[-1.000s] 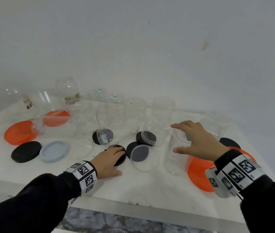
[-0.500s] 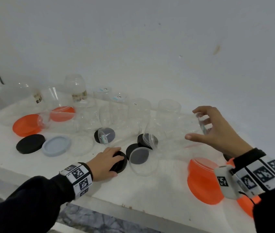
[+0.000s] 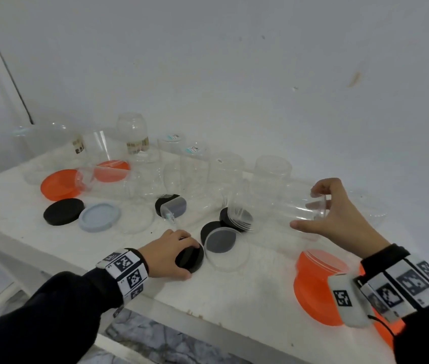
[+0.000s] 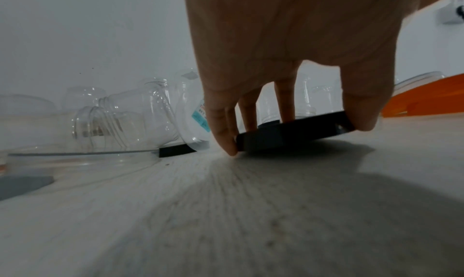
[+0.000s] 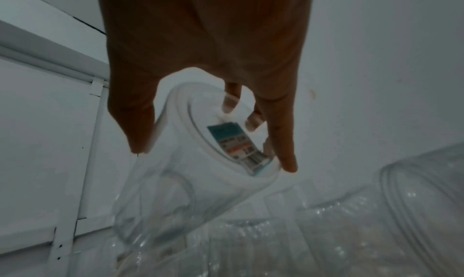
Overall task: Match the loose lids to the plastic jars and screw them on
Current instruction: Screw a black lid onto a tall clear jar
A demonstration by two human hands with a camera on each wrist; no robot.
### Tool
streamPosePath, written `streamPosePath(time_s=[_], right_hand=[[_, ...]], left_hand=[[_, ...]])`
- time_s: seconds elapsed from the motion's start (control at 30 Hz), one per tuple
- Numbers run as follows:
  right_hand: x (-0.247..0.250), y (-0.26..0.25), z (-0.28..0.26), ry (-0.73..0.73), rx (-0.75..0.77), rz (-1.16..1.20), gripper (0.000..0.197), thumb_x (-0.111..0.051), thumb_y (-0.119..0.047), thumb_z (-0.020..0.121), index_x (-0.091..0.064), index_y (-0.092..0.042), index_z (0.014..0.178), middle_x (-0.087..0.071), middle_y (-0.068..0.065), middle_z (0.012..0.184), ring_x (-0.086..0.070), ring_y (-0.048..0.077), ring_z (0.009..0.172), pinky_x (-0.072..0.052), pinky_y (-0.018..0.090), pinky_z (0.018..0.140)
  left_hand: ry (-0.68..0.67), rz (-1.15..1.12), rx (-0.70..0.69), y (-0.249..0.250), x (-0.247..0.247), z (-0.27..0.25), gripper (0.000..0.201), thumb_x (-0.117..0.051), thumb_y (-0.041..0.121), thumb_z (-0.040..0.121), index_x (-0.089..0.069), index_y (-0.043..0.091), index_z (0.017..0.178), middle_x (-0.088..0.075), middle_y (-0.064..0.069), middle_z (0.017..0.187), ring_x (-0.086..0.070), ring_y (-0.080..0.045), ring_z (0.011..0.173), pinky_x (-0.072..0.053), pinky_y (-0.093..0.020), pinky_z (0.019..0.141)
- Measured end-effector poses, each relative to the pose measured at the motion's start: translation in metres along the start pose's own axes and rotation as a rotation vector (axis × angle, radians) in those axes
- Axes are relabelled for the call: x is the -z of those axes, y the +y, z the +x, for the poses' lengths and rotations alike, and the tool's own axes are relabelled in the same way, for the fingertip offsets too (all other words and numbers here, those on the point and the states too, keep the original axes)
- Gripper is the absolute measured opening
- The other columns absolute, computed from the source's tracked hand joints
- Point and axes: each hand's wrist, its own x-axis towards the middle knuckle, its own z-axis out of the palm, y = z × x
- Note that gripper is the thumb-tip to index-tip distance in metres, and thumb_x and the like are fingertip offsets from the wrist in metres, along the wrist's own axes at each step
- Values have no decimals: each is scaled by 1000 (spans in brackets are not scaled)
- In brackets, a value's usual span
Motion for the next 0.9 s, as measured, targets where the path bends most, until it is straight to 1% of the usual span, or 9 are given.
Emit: streamPosePath(time_s=[0.13, 0.23, 0.3, 0.37, 0.47, 0.57, 0.63, 0.73, 0.9], right_hand=[[-8, 5, -1, 9, -36, 11, 64, -83, -20, 66, -47, -24, 120, -39, 3, 121, -57, 14, 100, -43, 15, 68], [-16, 8, -5, 8, -70, 56, 61, -83, -22, 66, -48, -20, 116, -47, 2, 121, -59, 12, 99, -44, 20, 70], [-21, 10, -9, -9, -104, 97, 59, -83, -22, 66, -46, -17, 111, -51, -1, 120, -59, 14, 102, -46, 25, 73], [-26, 11, -14, -23, -146, 146, 58, -84, -22, 64, -45, -16, 107, -55, -4, 116, -59, 13, 102, -47, 29, 76], [-34, 15, -20, -44, -203, 242, 63, -86, -16, 61, -43, -15, 107, -57, -2, 113, -60, 15, 102, -48, 33, 79], [-44, 18, -25, -99, -257, 281, 71, -83, -12, 63, -43, -16, 121, -52, 3, 117, -57, 15, 102, -47, 32, 82], [-52, 21, -28, -139, -275, 269, 68, -82, -20, 67, -45, -19, 124, -49, 4, 120, -55, 12, 101, -47, 30, 80], [-62, 27, -34, -132, -295, 302, 72, -84, -37, 55, -50, -22, 117, -53, 4, 118, -57, 14, 101, -49, 35, 84], [-81, 34, -42, -141, -301, 306, 65, -85, -36, 62, -52, -19, 116, -56, -2, 115, -54, 13, 106, -43, 28, 84]], left_hand=[[19, -68, -6, 5, 0, -10, 65, -67, 44, 78, -37, 34, 134, -30, 7, 140, -27, -13, 122, -30, -25, 101], [38, -95, -2, 5, -1, -19, 71, -63, 55, 71, -38, 35, 135, -30, 6, 141, -27, -12, 122, -29, -24, 100], [57, -120, 5, 6, -2, -25, 81, -51, 65, 60, -38, 35, 135, -29, 6, 142, -27, -10, 120, -27, -22, 99], [105, -160, 4, 8, -2, -29, 86, -43, 67, 53, -39, 37, 134, -30, 7, 140, -26, -8, 119, -25, -20, 98], [205, -235, -21, 10, 0, -33, 82, -46, 67, 55, -41, 38, 131, -32, 9, 138, -27, -8, 121, -24, -19, 99], [303, -305, -45, 17, 4, -37, 80, -52, 65, 57, -43, 33, 130, -35, 10, 136, -28, -3, 118, -24, -17, 97], [372, -347, -47, 22, 6, -36, 76, -61, 57, 62, -44, 28, 129, -37, 10, 138, -30, -2, 120, -25, -17, 97], [472, -429, -53, 27, 7, -35, 73, -61, 60, 60, -44, 32, 125, -39, 12, 138, -35, -4, 124, -31, -22, 100], [631, -642, -99, 42, 20, -31, 71, -60, 59, 58, -48, 31, 122, -45, 18, 128, -43, -1, 118, -37, -20, 97]])
